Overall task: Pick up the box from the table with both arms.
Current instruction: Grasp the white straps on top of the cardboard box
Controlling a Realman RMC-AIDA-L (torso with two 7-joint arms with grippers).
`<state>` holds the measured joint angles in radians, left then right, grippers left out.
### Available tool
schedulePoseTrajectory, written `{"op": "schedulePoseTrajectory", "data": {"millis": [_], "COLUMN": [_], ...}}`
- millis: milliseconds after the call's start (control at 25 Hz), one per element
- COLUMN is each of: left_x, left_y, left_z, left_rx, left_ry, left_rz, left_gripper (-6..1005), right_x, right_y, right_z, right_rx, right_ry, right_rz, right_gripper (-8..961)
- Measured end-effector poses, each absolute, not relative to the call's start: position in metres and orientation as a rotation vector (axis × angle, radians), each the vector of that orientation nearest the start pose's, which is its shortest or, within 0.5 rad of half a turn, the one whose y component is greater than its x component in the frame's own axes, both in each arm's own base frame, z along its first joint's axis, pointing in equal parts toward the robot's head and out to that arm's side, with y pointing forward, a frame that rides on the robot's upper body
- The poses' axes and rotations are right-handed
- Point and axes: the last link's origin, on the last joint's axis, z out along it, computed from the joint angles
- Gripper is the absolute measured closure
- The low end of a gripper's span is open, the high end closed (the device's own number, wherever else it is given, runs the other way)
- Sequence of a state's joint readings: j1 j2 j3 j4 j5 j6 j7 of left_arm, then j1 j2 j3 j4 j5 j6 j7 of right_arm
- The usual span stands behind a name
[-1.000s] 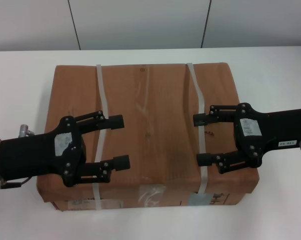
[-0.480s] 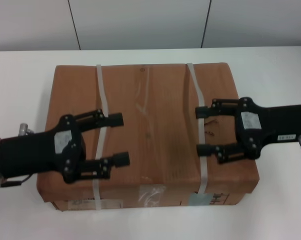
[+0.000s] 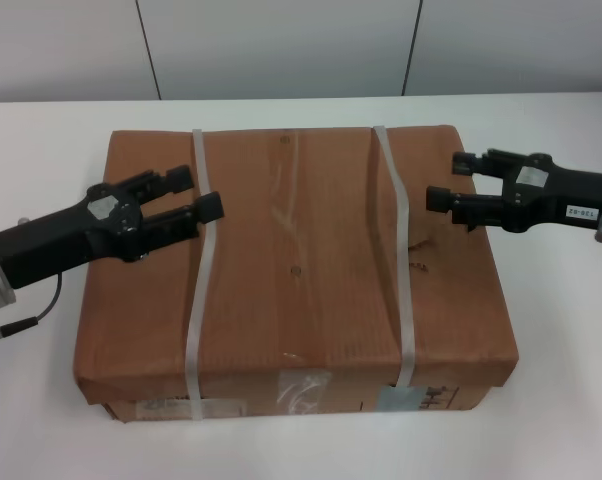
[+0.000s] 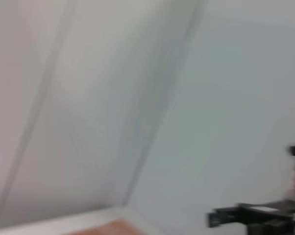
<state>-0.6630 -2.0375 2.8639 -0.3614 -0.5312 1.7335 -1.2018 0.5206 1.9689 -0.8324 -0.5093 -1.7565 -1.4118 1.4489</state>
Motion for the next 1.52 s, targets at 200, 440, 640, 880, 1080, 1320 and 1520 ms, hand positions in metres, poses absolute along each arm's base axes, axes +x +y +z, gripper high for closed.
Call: {"op": "schedulePoseTrajectory", "data": {"millis": [200, 440, 640, 880, 1080, 1320, 1520], "left_x": [-0.288, -0.292, -0.292, -0.290, -0.287, -0.286, -0.283], "left_y": [0.330, 0.334, 0.336, 0.338, 0.340, 0.341, 0.343], "left_z": [-0.004, -0.015, -0.020, -0.022, -0.025, -0.026, -0.034], "left_rx": [-2.415, -2.377, -2.367, -2.376, -2.382, -2.384, -2.410], "left_ry": [-1.040, -1.096, -1.114, -1.116, -1.117, -1.127, -1.139], "left_rz": [-0.986, -0.947, -0.933, -0.928, -0.929, -0.917, -0.888], "left_gripper": [201, 201, 201, 201, 201, 202, 202], "right_x": [0.298, 0.301, 0.295, 0.294, 0.292, 0.283, 0.277], "right_y": [0.355, 0.356, 0.359, 0.361, 0.363, 0.365, 0.363], "right_z": [0.006, -0.010, -0.022, -0.034, -0.042, -0.053, -0.065], "right_rx": [-2.457, -2.404, -2.405, -2.386, -2.367, -2.395, -2.449], "right_ry": [1.059, 1.144, 1.177, 1.204, 1.226, 1.234, 1.221], "right_rz": [0.657, 0.638, 0.640, 0.612, 0.604, 0.597, 0.544], "right_gripper": [74, 73, 73, 73, 73, 73, 73]}}
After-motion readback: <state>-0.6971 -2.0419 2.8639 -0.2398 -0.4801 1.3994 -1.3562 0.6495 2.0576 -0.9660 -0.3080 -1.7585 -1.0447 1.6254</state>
